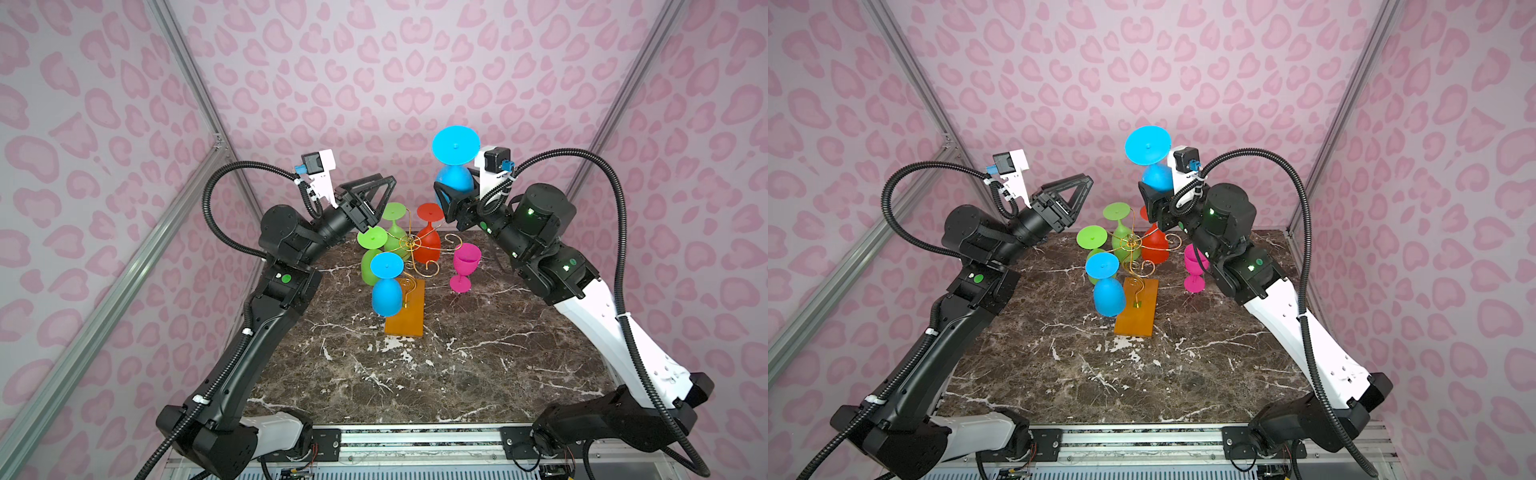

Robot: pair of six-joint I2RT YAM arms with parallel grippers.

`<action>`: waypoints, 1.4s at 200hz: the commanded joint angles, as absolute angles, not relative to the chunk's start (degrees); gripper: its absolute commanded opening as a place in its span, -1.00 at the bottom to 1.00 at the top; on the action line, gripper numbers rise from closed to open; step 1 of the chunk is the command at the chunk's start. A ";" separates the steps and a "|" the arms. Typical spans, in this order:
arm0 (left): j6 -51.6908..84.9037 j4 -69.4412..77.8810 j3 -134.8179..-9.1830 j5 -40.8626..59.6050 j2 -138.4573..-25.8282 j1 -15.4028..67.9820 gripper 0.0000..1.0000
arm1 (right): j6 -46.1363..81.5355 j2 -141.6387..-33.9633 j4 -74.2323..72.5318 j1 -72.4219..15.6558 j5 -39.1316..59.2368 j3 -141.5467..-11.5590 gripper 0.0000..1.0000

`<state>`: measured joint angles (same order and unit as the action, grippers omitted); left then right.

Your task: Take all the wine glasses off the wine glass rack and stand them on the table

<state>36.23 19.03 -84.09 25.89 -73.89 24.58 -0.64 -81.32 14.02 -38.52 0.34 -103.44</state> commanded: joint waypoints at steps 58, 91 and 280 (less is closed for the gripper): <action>-19.57 21.45 -82.99 28.55 -77.17 27.64 0.37 | 0.51 -82.61 39.45 -38.83 3.37 -109.86 0.20; -29.68 22.03 -80.98 29.25 -75.94 27.84 0.34 | 0.97 -82.51 41.11 -38.94 4.11 -109.05 0.16; -40.77 22.41 -78.66 30.24 -74.00 28.92 -0.37 | 2.72 -88.68 46.30 -43.33 8.17 -112.95 -0.02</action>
<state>-39.86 20.88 -78.54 29.85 -74.43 28.82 2.81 -88.23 46.19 -42.92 7.42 -112.73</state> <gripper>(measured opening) 0.364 0.723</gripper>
